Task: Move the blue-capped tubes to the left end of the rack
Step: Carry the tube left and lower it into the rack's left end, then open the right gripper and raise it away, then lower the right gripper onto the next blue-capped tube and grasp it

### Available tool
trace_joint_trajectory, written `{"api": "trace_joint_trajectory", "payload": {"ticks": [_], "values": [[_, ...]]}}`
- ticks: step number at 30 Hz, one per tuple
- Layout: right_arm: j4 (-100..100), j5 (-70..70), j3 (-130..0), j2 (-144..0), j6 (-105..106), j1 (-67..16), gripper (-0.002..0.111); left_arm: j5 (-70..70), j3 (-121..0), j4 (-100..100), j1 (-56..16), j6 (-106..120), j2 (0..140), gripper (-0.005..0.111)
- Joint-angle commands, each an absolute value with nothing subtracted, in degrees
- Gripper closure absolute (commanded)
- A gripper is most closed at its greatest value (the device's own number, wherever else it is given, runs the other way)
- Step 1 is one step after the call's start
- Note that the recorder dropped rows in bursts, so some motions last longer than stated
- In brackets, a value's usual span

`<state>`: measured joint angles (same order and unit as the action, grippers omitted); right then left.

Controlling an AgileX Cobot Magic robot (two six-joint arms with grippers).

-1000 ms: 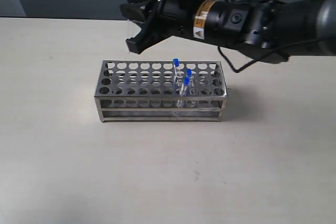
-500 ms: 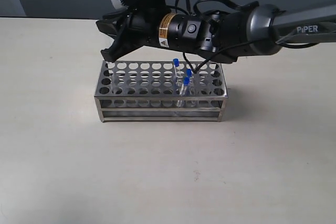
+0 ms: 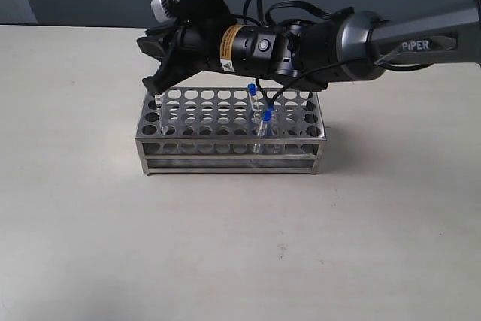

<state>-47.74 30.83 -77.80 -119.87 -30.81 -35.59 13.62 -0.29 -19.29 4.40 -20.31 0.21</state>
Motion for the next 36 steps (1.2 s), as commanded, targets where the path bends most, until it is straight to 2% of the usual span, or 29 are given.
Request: {"api": "trace_joint_trajectory", "payload": {"ticks": [1,11,14,18,20,26,30,32,36], "values": [[-50.9,29.7,-78.0,-120.3,-33.8,-35.4,0.109,13.3,-0.1,-19.1,4.0,-20.4,0.0,0.106],[-51.2,31.8,-78.0,-122.6,-36.4,-35.4,0.109,13.3,-0.1,-19.1,4.0,-20.4,0.0,0.106],[-54.5,31.9,-78.0,-122.6,-38.2,-35.4,0.098,13.3,-0.1,-19.1,4.0,-20.4,0.0,0.106],[-57.2,32.7,-78.0,-122.6,-40.4,-35.4,0.072,13.3,-0.1,-19.1,4.0,-20.4,0.0,0.106],[-57.3,33.2,-78.0,-122.6,-40.7,-35.4,0.066,13.3,-0.1,-19.1,4.0,-20.4,0.0,0.106],[-56.4,35.4,-78.0,-121.6,-40.7,-35.4,0.065,13.3,-0.1,-19.1,4.0,-20.4,0.0,0.106],[-56.5,21.4,-77.9,-114.6,-40.7,-35.0,0.065,13.3,-0.1,-19.1,4.0,-20.5,0.0,0.106],[-58.8,15.3,-75.0,-108.0,-40.6,-34.0,0.065,13.3,-0.1,-19.1,4.0,-20.5,0.0,0.106],[-54.1,21.7,-58.6,-94.2,-38.9,-29.2,0.065,13.3,-0.1,-19.1,4.0,-20.5,0.0,0.106]]}}
